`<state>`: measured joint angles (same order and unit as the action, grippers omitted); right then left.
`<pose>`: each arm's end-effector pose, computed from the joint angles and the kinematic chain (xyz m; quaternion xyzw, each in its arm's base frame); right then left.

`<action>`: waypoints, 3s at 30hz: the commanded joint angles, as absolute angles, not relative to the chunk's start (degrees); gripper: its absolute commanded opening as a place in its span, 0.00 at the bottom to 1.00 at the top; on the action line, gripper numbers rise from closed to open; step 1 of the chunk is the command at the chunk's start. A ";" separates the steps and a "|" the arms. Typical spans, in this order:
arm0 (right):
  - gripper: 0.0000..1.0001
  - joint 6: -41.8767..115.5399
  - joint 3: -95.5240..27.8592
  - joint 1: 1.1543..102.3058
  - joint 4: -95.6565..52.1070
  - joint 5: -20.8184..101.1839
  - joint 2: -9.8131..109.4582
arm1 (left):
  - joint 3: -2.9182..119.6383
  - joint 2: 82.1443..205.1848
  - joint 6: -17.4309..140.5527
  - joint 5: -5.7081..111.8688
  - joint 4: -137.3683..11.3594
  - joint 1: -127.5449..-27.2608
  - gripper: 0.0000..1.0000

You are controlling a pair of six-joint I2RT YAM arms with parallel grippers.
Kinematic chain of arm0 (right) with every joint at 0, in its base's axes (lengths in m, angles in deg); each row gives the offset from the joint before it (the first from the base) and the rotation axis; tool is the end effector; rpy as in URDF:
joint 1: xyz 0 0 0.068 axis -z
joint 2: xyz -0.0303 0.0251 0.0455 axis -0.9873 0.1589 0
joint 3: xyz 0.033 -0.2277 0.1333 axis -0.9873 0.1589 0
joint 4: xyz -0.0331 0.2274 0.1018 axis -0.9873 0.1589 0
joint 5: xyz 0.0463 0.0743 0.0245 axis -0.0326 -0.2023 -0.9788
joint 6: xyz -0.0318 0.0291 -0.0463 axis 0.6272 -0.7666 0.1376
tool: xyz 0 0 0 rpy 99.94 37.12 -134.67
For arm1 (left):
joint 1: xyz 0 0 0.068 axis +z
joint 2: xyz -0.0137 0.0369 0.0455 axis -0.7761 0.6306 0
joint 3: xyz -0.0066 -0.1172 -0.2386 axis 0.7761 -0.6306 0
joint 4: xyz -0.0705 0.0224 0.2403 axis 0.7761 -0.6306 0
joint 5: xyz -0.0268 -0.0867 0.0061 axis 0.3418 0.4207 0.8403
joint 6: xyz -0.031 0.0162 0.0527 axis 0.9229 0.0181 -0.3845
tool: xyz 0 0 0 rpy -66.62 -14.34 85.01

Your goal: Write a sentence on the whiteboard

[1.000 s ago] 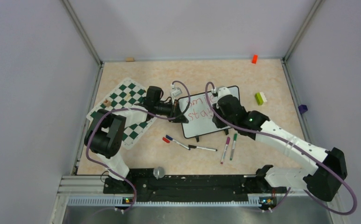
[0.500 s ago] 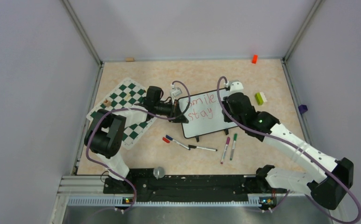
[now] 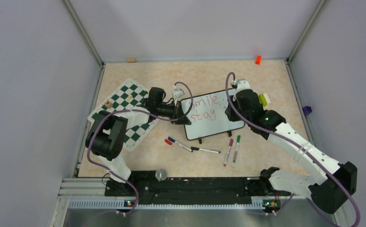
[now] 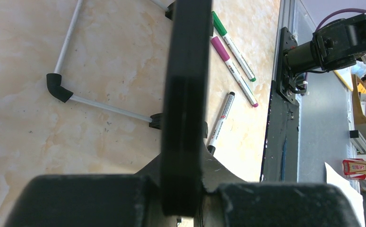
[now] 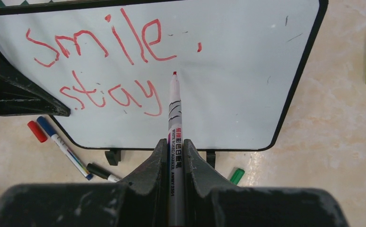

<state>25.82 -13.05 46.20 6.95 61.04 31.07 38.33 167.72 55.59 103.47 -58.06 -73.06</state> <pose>0.2020 0.1261 0.2974 -0.0790 0.8862 0.1044 0.4444 0.3001 -0.1669 0.1711 0.3176 0.7532 -0.5193 0.2493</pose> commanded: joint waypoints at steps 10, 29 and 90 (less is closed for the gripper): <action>0.00 24.59 -12.22 48.12 3.20 55.75 29.22 | 38.83 166.89 53.45 95.10 -63.99 -70.72 0.00; 0.00 25.12 -13.08 49.35 1.17 57.16 30.30 | 39.10 167.77 54.69 97.87 -63.17 -70.14 0.00; 0.00 23.92 -13.74 49.37 3.58 54.29 31.13 | 39.10 167.40 54.37 97.90 -63.31 -70.11 0.00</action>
<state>23.07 -10.23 48.78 4.20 53.15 31.37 38.59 167.72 54.95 104.37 -59.87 -71.24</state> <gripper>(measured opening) 0.096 0.109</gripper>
